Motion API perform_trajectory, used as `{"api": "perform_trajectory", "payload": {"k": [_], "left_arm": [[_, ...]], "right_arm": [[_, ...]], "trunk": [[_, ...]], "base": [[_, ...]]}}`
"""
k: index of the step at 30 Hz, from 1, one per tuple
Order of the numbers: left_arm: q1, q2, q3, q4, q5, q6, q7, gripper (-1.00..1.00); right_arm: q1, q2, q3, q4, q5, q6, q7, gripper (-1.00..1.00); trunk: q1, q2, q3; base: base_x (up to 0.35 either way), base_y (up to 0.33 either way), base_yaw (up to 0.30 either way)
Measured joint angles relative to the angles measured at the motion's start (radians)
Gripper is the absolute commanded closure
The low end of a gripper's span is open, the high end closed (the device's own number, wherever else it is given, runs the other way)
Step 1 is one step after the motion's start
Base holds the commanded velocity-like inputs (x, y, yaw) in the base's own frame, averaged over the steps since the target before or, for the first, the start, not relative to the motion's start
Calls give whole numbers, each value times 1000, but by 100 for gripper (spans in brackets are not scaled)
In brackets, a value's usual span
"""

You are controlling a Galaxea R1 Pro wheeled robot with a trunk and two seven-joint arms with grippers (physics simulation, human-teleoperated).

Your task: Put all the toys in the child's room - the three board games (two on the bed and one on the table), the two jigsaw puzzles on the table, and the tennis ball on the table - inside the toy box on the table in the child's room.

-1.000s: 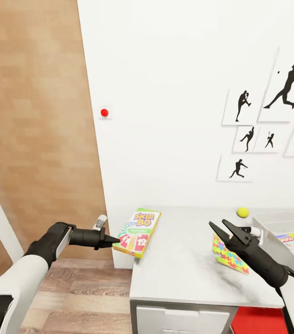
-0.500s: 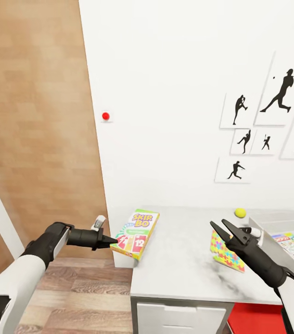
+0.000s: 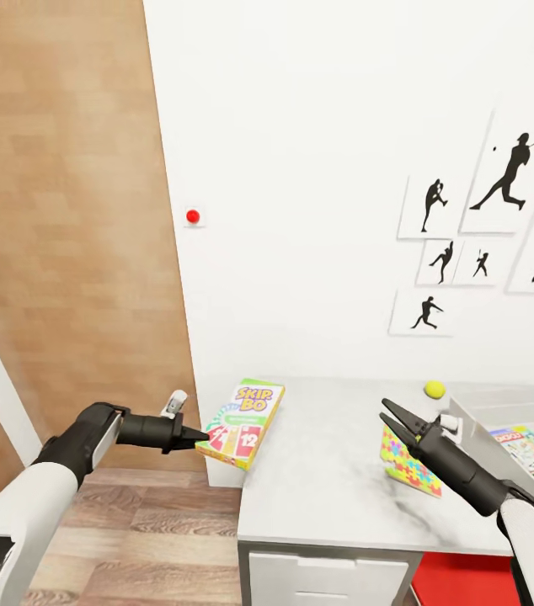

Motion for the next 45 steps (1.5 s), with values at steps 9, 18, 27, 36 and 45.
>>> {"api": "perform_trajectory", "payload": {"k": [9,18,27,36,45], "left_arm": [[0,50,2,-8,4,-3,-98,100],[0,87,-8,-26,-8,-14,-237,100],[0,91,-8,-29,-8,-14,-242,100],[0,89,-8,-29,-8,-14,-242,100],[0,85,-10,-28,-9,-14,-240,100]], "right_arm": [[0,1,62,-22,3,2,-119,-100],[2,-2,112,-28,-11,22,-366,-100],[-7,-10,103,-59,-10,111,-565,-100],[-3,-5,68,-58,-21,114,-564,-100],[4,-12,40,-60,-19,114,-351,-100]], "trunk": [[-35,63,28],[-69,126,57],[-104,189,85],[-138,252,113],[-173,316,141]], "base": [[0,0,0],[0,0,0],[0,0,0],[0,0,0],[0,0,-164]]}}
